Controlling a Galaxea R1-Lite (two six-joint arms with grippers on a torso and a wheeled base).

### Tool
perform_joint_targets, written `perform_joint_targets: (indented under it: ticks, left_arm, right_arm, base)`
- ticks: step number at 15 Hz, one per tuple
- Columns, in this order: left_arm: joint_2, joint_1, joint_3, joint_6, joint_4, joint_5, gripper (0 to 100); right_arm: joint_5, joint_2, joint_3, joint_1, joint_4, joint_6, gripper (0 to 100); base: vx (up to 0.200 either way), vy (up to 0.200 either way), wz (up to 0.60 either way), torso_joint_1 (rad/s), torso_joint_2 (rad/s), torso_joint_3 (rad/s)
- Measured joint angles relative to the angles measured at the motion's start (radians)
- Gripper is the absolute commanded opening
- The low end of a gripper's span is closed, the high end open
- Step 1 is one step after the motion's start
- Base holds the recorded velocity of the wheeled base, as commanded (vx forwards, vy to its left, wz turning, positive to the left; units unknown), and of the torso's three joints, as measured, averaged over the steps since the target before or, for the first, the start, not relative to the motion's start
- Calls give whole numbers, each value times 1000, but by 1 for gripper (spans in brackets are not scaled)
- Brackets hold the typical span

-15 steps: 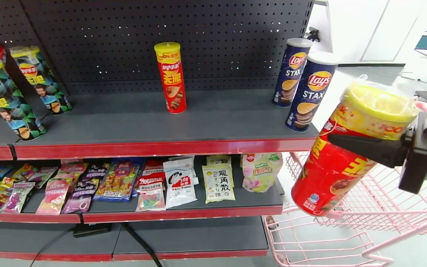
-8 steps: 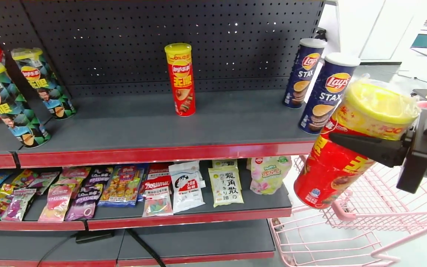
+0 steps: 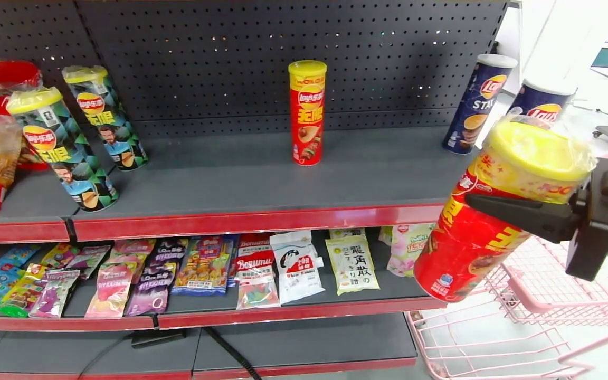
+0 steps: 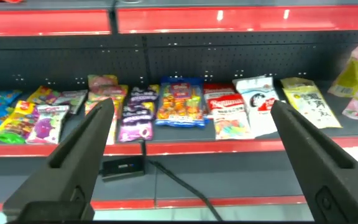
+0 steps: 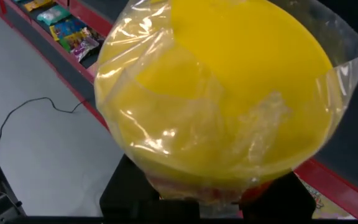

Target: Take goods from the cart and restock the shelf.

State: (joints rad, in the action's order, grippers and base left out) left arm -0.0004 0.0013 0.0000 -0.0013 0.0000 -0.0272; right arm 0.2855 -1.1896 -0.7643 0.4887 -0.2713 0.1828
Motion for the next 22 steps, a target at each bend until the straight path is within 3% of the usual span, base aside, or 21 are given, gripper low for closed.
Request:
perform_joint_targets:
  ticks: [4, 16, 22]
  left_arm:
    - [0, 0, 0, 0, 0, 0, 100]
    - [0, 0, 0, 0, 0, 0, 100]
    - [0, 0, 0, 0, 0, 0, 100]
  right_arm:
    - [0, 3, 0, 2, -1, 3, 0]
    - [-2, 8, 3, 48, -1, 3, 0]
    - [-3, 9, 4, 50, -3, 4, 0]
  base:
    - [0, 0, 0, 0, 0, 0]
    - [200, 0, 0, 2, 3, 1]
    - [0, 0, 0, 0, 0, 0]
